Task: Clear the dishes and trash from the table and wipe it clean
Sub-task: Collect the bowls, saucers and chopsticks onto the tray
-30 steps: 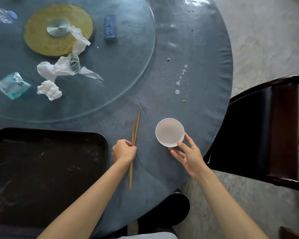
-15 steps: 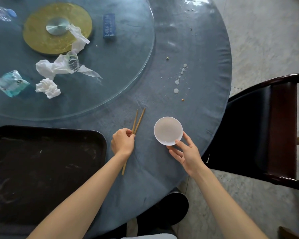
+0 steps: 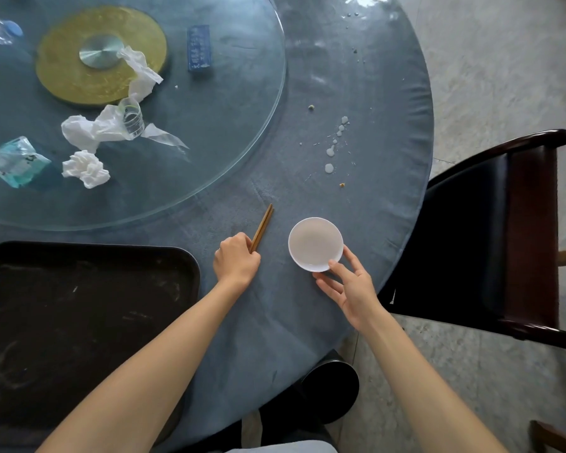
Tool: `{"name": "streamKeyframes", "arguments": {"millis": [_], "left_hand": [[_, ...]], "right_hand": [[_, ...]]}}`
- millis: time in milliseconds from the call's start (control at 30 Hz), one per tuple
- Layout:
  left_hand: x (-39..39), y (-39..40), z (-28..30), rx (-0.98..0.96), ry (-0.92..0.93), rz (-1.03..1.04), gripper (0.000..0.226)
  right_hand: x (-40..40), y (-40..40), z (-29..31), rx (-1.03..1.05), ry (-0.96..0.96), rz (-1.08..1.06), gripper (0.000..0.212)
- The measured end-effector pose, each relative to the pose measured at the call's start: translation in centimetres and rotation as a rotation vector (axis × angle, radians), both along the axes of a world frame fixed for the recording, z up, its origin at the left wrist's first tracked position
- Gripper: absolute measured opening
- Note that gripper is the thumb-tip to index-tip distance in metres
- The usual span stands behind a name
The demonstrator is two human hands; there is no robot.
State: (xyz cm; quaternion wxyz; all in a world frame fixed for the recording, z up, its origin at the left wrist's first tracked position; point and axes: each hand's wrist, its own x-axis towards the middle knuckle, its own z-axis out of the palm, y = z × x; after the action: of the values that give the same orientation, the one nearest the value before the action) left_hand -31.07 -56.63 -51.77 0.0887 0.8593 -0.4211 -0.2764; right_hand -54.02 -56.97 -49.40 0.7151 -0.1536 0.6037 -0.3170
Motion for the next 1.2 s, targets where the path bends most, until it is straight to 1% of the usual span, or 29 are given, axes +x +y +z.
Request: {"name": "streamKeyframes", "arguments": {"millis": [200, 400, 467, 600, 667, 767, 900, 1033, 1133, 1200], "left_hand": [[-0.9, 0.5, 0.3, 0.085, -0.129, -0.064, 0.022], [-1.2, 1.7, -0.1, 0.175, -0.107, 0.017, 0.038], [-1.1, 2.2, 0.0, 0.182, -0.099, 0.021, 0.035], [-0.6, 3.0, 0.3, 0.167, -0.062, 0.002, 0.022], [-0.2, 3.4, 0.6, 0.149, 0.011, 0.02, 0.018], [0.9, 4.1, 1.2, 0.088, 0.181, 0.094, 0.016], [3.1, 6.4, 2.9, -0.069, 0.392, 0.218, 0.014], [5.8, 11.0, 5.2, -0.217, 0.642, 0.37, 0.032], [8.1, 15.5, 7.6, -0.323, 0.828, 0.504, 0.03], [9.7, 19.0, 9.3, -0.392, 0.894, 0.585, 0.028]], "right_hand": [[0.6, 0.1, 0.2, -0.007, 0.021, -0.02, 0.06], [1.2, 0.7, 0.7, -0.009, 0.018, -0.027, 0.059], [1.3, 1.0, 0.9, -0.005, 0.009, -0.025, 0.059], [1.6, 1.9, 1.3, -0.01, -0.011, 0.007, 0.058], [1.8, 2.3, 1.6, -0.02, -0.015, 0.038, 0.058], [2.3, 2.9, 2.3, -0.019, -0.004, 0.072, 0.056], [3.3, 3.7, 3.5, -0.036, 0.0, 0.1, 0.052], [5.7, 4.7, 4.8, -0.072, -0.018, 0.165, 0.05], [8.6, 6.5, 5.8, -0.103, -0.038, 0.264, 0.051], [10.9, 8.3, 6.4, -0.121, -0.055, 0.33, 0.051]]}}
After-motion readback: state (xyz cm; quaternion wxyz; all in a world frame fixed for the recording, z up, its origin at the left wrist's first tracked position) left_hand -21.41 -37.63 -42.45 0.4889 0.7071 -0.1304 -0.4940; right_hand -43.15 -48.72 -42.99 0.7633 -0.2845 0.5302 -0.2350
